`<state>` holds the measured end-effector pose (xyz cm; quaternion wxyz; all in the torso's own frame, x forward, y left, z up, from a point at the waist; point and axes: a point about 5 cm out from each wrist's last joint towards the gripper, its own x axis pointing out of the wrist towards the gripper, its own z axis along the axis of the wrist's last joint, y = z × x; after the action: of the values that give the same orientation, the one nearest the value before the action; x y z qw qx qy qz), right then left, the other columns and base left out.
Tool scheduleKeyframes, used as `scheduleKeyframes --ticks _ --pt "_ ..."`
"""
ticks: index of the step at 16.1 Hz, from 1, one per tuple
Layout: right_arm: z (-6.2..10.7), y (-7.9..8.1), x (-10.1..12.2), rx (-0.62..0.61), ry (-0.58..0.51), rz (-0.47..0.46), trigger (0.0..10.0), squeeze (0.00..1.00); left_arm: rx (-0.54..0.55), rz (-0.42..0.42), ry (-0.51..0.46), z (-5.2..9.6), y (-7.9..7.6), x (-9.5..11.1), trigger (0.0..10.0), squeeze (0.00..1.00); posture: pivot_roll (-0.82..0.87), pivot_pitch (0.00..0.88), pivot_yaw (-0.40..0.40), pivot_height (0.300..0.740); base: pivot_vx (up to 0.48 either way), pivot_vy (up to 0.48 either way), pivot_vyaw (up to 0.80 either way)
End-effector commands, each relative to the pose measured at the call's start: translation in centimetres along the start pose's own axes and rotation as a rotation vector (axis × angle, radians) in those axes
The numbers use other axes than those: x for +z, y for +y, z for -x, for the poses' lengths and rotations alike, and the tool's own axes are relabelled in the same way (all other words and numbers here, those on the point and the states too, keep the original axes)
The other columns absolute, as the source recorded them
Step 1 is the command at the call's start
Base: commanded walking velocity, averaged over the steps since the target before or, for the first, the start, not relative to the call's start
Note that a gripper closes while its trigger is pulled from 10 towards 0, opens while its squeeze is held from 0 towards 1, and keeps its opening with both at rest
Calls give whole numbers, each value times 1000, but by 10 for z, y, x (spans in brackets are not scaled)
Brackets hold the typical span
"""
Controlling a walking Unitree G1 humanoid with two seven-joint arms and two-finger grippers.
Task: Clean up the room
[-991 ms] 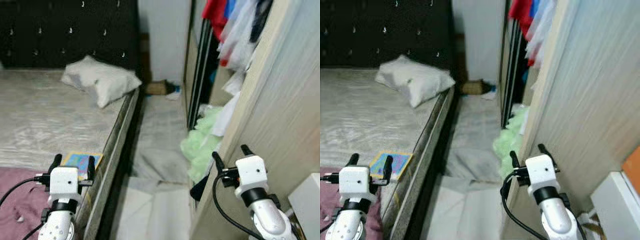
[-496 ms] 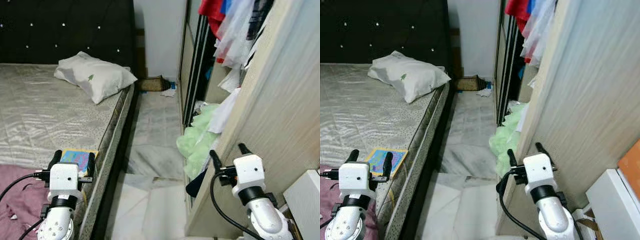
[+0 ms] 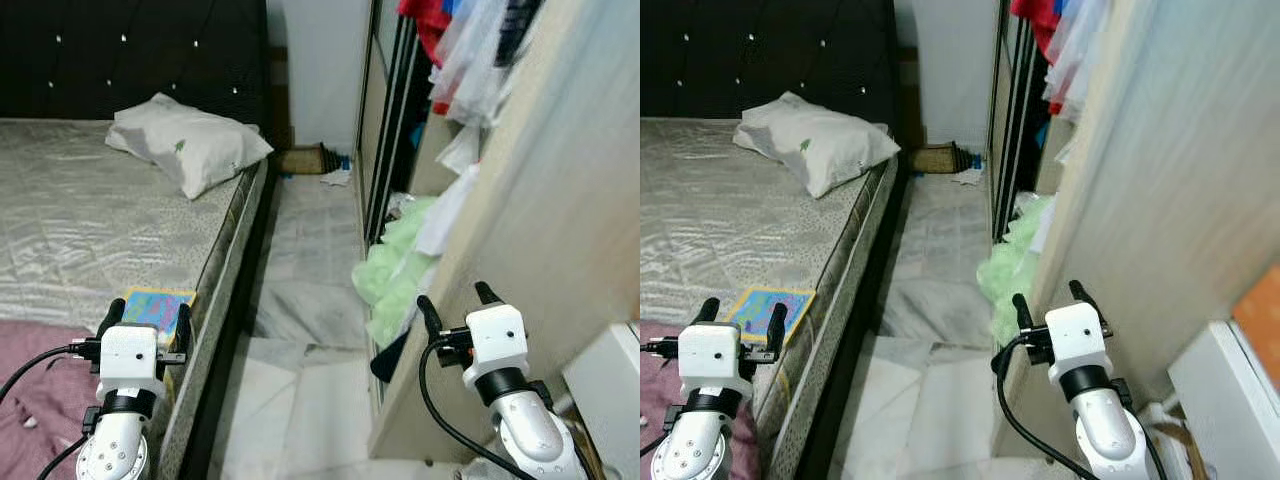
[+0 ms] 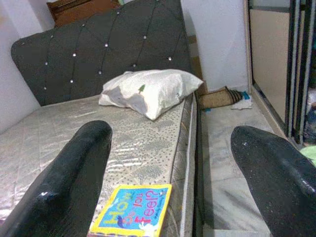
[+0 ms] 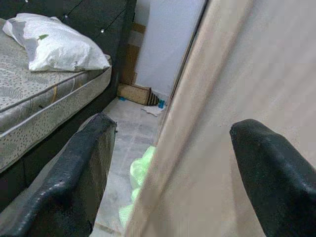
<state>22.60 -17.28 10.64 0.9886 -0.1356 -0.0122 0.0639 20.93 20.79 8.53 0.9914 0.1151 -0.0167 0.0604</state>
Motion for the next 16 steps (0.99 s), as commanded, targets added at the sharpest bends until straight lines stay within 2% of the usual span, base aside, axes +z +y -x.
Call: scheduleKeyframes --ticks 1,13,16 --pt "0 -1 -4 6 24 2 10000 0 -16 -3 14 0 -1 -2 10000 0 -63 0 -22 740 -244 0 0" --pt "-1 2 -4 23 21 10 10000 0 -30 4 12 -1 -2 -2 10000 0 -61 0 -23 740 -20 0 0" --pt "0 2 -4 28 20 12 10000 0 -31 -1 9 0 -2 -2 10000 0 -60 0 -24 740 0 0 800"
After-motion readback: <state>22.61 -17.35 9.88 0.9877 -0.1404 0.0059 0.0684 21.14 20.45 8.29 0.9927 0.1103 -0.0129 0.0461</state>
